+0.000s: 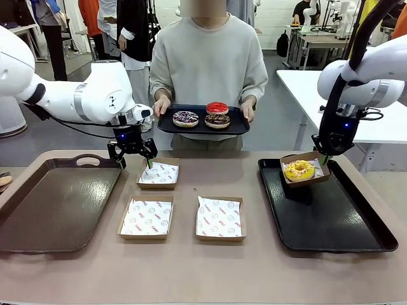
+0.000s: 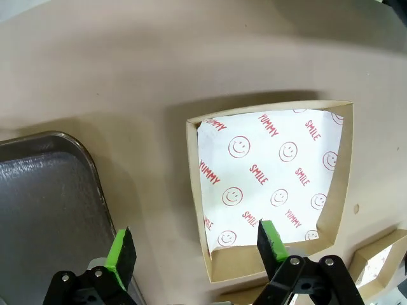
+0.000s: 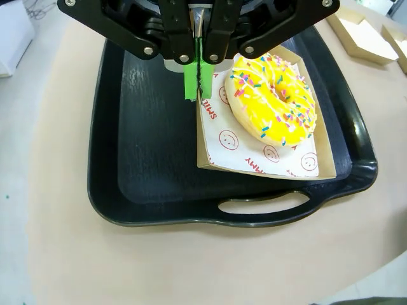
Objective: Individually package the donuts and arrange them on the tray.
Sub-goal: Place the picked Paper togo box on the Handle tray while simultaneously picking up another Paper togo box from the table with the other hand.
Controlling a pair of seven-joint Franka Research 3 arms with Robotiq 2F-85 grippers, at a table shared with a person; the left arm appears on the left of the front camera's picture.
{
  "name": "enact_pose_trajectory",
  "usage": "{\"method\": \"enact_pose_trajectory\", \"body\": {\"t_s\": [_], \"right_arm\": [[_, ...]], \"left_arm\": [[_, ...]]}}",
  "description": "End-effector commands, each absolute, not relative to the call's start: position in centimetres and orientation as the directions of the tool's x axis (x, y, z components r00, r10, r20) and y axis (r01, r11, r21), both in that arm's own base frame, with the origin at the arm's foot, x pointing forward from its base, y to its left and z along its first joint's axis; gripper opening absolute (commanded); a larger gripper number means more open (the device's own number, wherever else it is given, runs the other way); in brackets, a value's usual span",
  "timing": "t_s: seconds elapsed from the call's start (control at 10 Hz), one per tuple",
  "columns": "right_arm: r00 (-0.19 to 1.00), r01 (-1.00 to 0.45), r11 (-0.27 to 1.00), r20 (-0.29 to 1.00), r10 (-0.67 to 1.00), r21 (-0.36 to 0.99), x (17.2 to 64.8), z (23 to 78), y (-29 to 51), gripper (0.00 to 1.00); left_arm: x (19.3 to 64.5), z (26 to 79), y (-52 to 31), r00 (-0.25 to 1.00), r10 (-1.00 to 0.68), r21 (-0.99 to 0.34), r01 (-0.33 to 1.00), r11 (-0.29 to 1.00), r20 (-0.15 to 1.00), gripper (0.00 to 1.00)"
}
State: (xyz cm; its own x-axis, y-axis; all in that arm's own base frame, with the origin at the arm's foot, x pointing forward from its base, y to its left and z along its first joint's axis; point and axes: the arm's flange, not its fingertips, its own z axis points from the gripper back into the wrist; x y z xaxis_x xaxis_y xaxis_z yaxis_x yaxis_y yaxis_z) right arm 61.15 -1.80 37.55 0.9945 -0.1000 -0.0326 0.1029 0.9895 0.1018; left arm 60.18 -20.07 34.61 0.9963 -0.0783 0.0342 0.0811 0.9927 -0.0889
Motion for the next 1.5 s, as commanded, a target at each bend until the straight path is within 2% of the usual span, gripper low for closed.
{"method": "enact_pose_trajectory", "body": {"t_s": [0.0, 1.0, 1.1, 1.2, 1.3, 1.4], "right_arm": [[0.996, 0.083, 0.989, -0.028, -0.08, 0.121, 62.1, 36.8, -2.1, 0.01], [0.996, 0.083, 0.988, -0.048, -0.078, 0.132, 61.8, 36.2, -2.6, 0.01], [0.996, 0.076, 0.988, -0.046, -0.07, 0.133, 61.8, 36.2, -2.7, 0.01], [0.997, 0.069, 0.988, -0.05, -0.062, 0.141, 61.8, 36.2, -2.7, 0.48], [0.996, 0.074, 0.987, -0.053, -0.067, 0.146, 61.9, 36.2, -2.8, 0.61], [0.996, 0.076, 0.986, -0.055, -0.068, 0.149, 61.9, 36.2, -2.8, 1.0]], "left_arm": [[61.0, 34.7, -20.6, 0.998, -0.06, -0.039, 0.06, 0.997, 0.024, 1.0], [61.5, 33.3, -21.5, 0.995, -0.083, -0.023, 0.084, 0.996, 0.053, 1.0], [61.6, 33.3, -21.5, 0.993, -0.093, -0.04, 0.096, 0.995, 0.078, 0.85], [61.6, 33.2, -21.4, 0.993, -0.094, -0.043, 0.097, 0.994, 0.07, 0.41], [61.7, 33.2, -21.4, 0.993, -0.093, -0.046, 0.096, 0.994, 0.068, 0.25], [61.7, 33.2, -21.5, 0.994, -0.094, -0.045, 0.097, 0.994, 0.064, 0.0]]}}
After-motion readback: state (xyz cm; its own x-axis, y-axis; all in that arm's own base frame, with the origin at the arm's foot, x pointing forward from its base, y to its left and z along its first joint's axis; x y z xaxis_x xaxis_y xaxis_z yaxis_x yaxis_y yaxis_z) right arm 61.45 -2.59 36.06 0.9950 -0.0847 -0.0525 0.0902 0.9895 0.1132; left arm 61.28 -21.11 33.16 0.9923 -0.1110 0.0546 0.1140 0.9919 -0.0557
